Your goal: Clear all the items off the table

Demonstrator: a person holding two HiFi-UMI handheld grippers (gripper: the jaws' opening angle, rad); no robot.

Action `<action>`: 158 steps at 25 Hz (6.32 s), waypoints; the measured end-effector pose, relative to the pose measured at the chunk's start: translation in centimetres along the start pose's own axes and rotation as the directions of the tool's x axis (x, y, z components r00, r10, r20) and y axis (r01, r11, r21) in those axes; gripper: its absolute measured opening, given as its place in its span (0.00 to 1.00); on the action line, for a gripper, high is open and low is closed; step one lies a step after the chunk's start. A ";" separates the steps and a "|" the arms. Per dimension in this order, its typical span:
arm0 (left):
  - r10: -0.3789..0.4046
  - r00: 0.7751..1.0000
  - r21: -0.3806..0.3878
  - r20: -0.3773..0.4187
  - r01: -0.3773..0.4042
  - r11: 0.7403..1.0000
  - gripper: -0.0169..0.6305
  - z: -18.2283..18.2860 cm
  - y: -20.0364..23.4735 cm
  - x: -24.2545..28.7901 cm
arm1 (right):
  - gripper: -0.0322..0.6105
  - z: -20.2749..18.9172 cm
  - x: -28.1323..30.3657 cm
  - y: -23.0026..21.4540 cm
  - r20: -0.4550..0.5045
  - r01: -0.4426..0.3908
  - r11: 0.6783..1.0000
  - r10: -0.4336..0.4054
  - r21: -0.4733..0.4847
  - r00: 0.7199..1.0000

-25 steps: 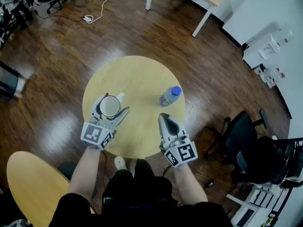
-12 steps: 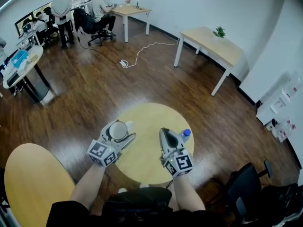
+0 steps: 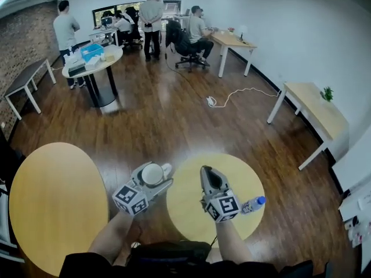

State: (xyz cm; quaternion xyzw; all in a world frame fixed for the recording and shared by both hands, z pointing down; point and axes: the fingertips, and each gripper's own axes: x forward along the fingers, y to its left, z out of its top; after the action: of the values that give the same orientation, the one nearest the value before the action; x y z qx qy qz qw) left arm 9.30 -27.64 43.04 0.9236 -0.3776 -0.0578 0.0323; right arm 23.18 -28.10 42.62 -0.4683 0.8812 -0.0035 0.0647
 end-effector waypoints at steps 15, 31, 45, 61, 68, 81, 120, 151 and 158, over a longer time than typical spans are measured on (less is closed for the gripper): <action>0.396 0.907 0.020 0.145 -0.402 0.915 0.67 6.3 14.2 -24.1 | 0.06 -0.8 14.7 24.4 -0.028 -0.416 0.905 0.415 -0.086 0.909; 0.797 0.573 0.004 0.192 -0.813 0.583 0.67 8.0 17.4 -55.6 | 0.06 -4.2 19.1 54.7 -0.007 -0.788 0.616 0.788 0.023 0.616; 0.947 0.203 -0.036 0.248 -0.975 0.218 0.67 9.4 15.2 -64.2 | 0.06 -3.6 23.0 64.1 0.008 -0.948 0.311 0.950 0.059 0.312; 0.978 -0.145 -0.076 0.150 -0.988 -0.135 0.67 4.2 7.9 -76.3 | 0.06 -10.5 17.5 75.9 -0.082 -0.989 0.024 0.997 0.145 0.012; 0.986 -0.152 -0.112 0.063 -0.983 -0.144 0.67 0.3 8.5 -79.9 | 0.06 -15.2 16.9 77.5 -0.190 -0.976 0.063 0.981 0.210 0.022; 0.993 -0.101 -0.168 -0.060 -0.980 -0.109 0.67 -7.8 13.5 -84.5 | 0.06 -23.8 17.4 79.6 -0.337 -0.952 0.182 0.937 0.247 0.092; 0.990 -0.103 -0.026 -0.092 -0.994 -0.106 0.69 -14.8 16.0 -85.0 | 0.06 -31.1 13.0 79.3 -0.477 -0.931 0.221 0.877 0.292 0.058; 0.980 -0.183 -0.022 0.082 -0.983 -0.182 0.03 1.0 8.5 -84.3 | 0.06 -14.7 16.2 77.6 -0.169 -0.951 0.243 0.963 0.190 0.212; 0.969 -0.161 -0.022 0.188 -0.987 -0.159 0.03 4.9 6.3 -78.3 | 0.06 -10.7 16.8 71.9 -0.121 -0.946 0.281 0.957 0.164 0.263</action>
State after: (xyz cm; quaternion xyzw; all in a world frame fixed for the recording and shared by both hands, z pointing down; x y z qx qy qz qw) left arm -51.17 22.72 45.27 0.3069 -0.9500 -0.0529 -0.0216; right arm -46.63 -2.21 46.60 0.1579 0.9866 -0.0357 -0.0194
